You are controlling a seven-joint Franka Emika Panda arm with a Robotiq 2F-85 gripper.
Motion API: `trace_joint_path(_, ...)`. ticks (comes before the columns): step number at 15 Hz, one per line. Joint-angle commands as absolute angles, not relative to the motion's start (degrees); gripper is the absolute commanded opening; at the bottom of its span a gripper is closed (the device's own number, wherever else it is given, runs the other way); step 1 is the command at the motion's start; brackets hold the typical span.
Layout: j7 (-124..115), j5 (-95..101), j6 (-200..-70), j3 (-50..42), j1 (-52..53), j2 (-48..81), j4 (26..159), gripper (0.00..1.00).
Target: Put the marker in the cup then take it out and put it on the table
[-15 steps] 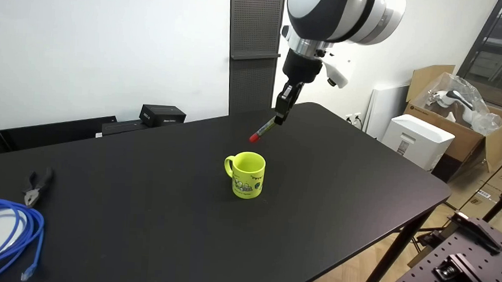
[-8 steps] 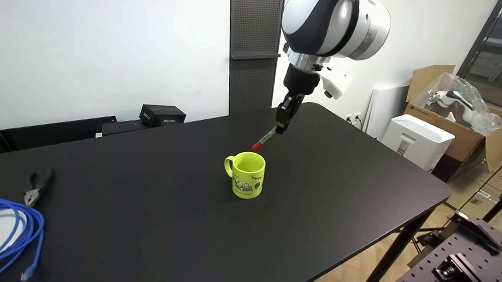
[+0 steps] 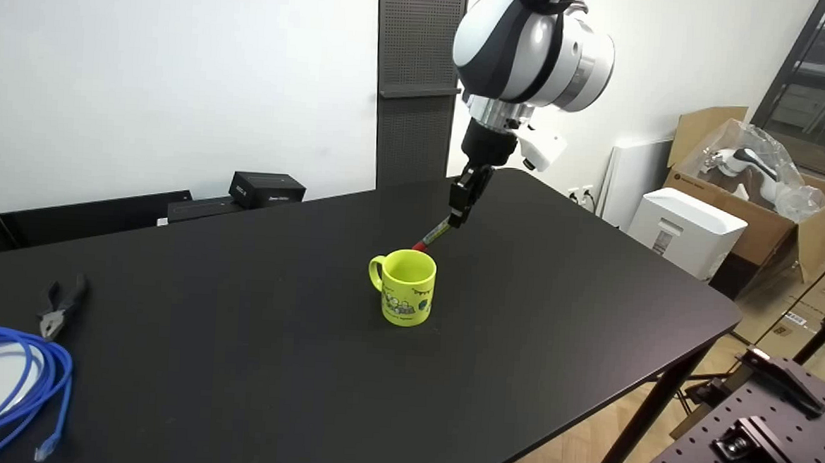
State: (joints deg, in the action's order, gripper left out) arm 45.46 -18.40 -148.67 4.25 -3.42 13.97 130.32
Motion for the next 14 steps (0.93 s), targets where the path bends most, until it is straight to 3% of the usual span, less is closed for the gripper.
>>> trace_joint_path(1, 46.28, -18.96, -146.67, 6.07, -5.18, 16.76, 126.77, 0.48)
trace_joint_path(8, 44.78, -17.44, -141.65, 6.02, -6.09, 17.16, 125.58, 0.95)
trace_joint_path(10, 42.52, -15.48, -139.69, 5.05, -5.48, 15.86, 125.88, 1.00)
trace_joint_path(14, 39.39, -12.51, -135.75, 4.02, -5.09, 13.32, 126.26, 1.00)
